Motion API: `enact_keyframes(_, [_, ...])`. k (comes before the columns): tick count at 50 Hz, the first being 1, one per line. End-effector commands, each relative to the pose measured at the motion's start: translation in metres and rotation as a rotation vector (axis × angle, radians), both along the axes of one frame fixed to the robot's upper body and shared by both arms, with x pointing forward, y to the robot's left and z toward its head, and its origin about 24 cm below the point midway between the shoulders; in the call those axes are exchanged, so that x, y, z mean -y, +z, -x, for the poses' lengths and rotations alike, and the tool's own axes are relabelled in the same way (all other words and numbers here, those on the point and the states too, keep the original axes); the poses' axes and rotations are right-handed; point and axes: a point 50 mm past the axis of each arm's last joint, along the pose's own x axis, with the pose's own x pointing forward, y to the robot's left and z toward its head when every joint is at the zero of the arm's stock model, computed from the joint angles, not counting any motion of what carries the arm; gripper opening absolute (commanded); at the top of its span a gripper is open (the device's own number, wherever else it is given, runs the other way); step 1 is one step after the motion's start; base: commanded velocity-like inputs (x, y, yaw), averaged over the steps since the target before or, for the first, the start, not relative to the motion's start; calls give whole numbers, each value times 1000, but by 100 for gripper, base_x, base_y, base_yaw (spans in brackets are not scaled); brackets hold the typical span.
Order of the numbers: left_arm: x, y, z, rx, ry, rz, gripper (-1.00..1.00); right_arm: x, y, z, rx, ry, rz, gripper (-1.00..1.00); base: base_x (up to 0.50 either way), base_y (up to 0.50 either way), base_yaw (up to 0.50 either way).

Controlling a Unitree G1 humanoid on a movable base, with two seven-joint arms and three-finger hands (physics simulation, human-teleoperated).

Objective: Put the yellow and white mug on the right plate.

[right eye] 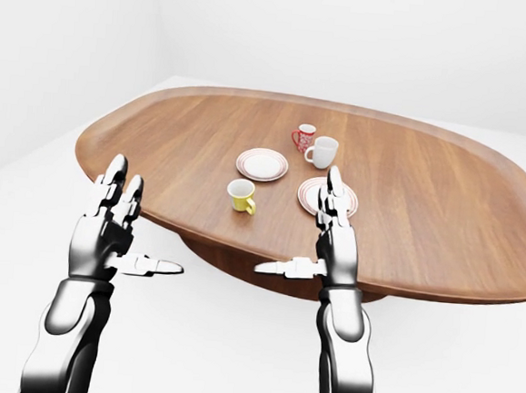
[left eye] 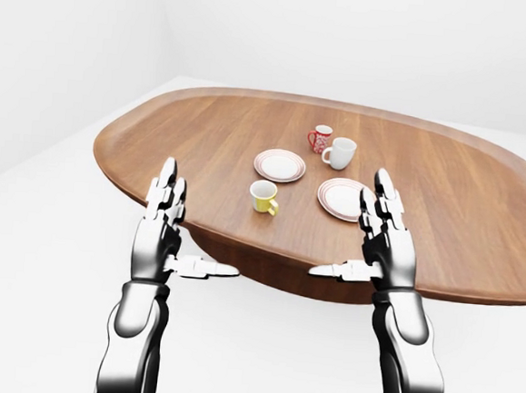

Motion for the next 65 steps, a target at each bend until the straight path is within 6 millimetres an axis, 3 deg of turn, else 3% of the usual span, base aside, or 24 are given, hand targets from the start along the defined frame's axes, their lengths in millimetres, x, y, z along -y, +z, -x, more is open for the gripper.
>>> enact_keyframes(1, [1, 0, 0, -2, -4, -1, 100, -1, 4, -2, 16, -4, 23, 100, 0, 0, 0])
enact_keyframes(5, [1, -2, 0, -10, -6, -2, 100, 2, 13, 7, 66, 63, -100, 100, 6, 2, 0])
enact_keyframes(42, [3, -3, 1, -15, -14, -4, 100, -1, 0, 2, 1, 32, -1, 100, 47, 15, 0])
enact_keyframes(51, [3, -3, 1, -13, -16, -6, 100, -4, 2, 7, 9, 73, -6, 100, -1, 7, 0])
enact_keyframes(56, [3, -4, 2, -17, -17, -7, 100, -2, -2, 1, -8, 11, 10, 100, -10, 36, 0])
enact_keyframes(62, [4, -4, 1, -18, -19, -7, 100, 0, 10, 9, 52, 69, -80, 100, 12, 4, 0])
enact_keyframes(65, [5, -4, 3, -15, -24, -10, 100, -2, -2, 3, -10, 32, -13, 100, 16, 5, 0])
